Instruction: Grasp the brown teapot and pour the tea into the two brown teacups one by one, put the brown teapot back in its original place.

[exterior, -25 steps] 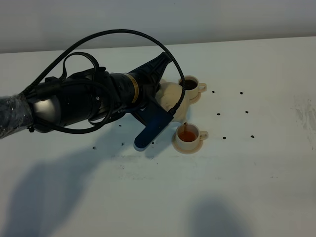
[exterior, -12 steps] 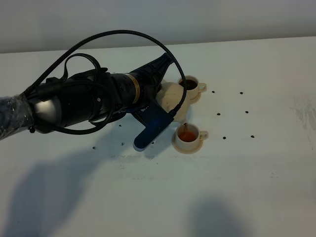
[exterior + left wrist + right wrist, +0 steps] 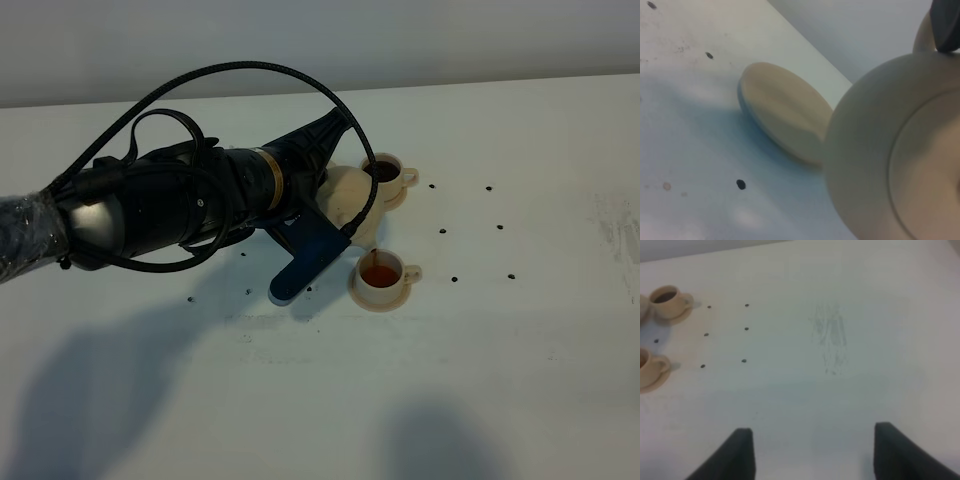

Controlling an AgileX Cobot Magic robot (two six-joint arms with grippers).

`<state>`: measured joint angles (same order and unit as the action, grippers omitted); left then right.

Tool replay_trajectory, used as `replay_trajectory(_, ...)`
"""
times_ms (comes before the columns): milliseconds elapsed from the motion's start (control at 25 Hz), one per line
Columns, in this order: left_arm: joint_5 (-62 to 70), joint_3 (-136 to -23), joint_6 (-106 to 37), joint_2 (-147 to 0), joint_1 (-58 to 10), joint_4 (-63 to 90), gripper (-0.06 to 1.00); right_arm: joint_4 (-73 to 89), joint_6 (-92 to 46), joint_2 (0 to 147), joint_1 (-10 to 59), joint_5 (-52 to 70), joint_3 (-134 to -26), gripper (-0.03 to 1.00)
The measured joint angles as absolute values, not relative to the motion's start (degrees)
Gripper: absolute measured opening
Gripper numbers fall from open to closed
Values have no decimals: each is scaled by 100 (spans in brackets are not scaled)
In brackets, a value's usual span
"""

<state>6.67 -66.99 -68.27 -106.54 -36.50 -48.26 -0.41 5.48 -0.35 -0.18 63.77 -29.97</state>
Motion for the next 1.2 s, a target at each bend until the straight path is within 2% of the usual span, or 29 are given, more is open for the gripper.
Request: replay_trajectory(1200,519,-6699,-6827,-10654,-3713,-4852,9,-41,548,-35,-18,6377,-2997,50)
